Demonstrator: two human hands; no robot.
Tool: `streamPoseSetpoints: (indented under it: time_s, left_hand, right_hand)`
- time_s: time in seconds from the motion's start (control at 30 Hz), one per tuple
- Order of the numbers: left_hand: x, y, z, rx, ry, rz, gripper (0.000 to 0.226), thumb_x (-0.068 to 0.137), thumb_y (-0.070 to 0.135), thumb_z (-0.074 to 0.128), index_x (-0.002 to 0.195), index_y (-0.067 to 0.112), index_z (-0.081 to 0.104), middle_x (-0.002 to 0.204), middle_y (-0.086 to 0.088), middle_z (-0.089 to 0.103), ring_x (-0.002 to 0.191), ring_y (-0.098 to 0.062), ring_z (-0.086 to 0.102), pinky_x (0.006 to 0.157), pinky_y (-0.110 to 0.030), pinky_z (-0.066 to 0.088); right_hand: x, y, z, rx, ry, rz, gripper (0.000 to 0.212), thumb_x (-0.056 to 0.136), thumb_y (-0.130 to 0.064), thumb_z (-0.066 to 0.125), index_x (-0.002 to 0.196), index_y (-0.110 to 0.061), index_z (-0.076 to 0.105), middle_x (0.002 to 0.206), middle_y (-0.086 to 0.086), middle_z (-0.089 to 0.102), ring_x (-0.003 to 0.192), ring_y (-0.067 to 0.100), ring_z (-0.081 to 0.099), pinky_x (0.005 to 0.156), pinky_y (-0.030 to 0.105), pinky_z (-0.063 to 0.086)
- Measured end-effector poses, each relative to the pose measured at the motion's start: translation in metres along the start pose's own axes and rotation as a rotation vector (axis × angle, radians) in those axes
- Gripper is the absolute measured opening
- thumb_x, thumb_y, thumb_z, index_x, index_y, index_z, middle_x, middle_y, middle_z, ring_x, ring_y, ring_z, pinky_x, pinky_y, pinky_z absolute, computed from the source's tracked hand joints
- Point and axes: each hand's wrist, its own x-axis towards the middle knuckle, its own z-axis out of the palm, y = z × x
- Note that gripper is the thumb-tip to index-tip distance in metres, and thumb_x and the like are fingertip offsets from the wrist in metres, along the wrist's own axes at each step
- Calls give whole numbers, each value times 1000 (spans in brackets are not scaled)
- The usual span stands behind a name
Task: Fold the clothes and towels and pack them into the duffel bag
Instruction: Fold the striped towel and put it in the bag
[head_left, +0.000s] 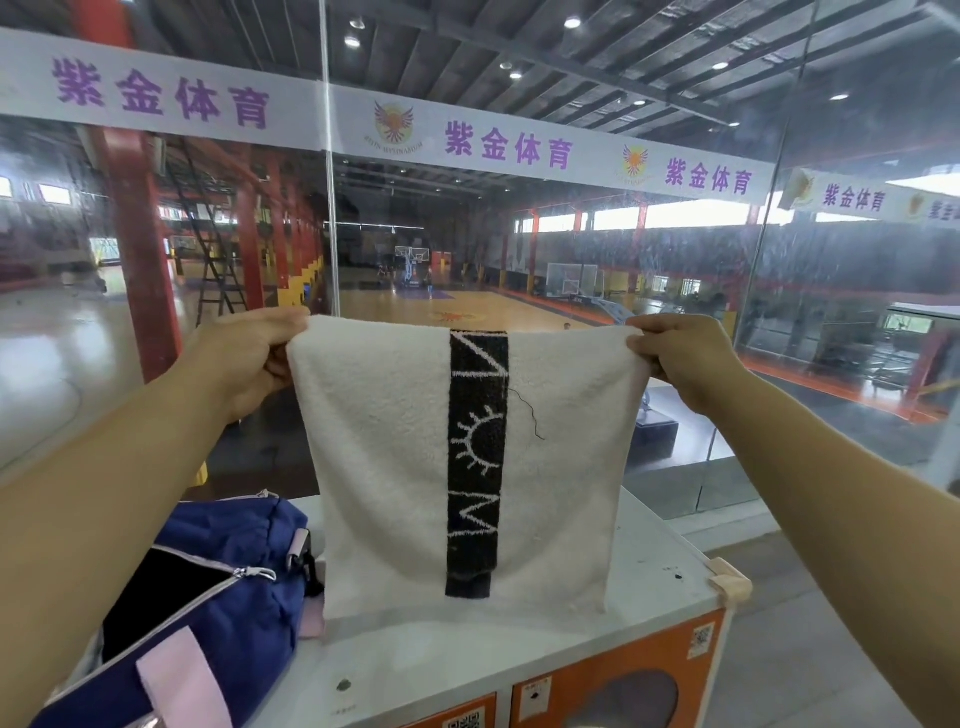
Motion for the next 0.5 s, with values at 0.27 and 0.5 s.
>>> streamPoseSetpoints:
  time_s: [0.27, 0.5]
  left_hand:
    - [-22, 4, -9, 477, 66, 261, 18, 75, 19, 75, 82, 31, 64, 86, 6, 63, 73, -15, 56, 68, -27, 50]
    - [-6, 14, -10, 733, 86, 494, 15, 70, 33, 77, 75, 34, 63, 79, 5, 67, 65, -21, 60, 48, -6, 43]
  right_hand:
    - [-22, -4, -23, -249, -21, -244, 16, 77, -10, 75, 90, -17, 69, 82, 6, 69, 75, 24, 67, 73, 27, 58]
    - [-15, -7, -29, -344, 50, -326, 7, 80, -21, 73, 80, -23, 67, 78, -8, 61, 66, 17, 58, 63, 30, 52]
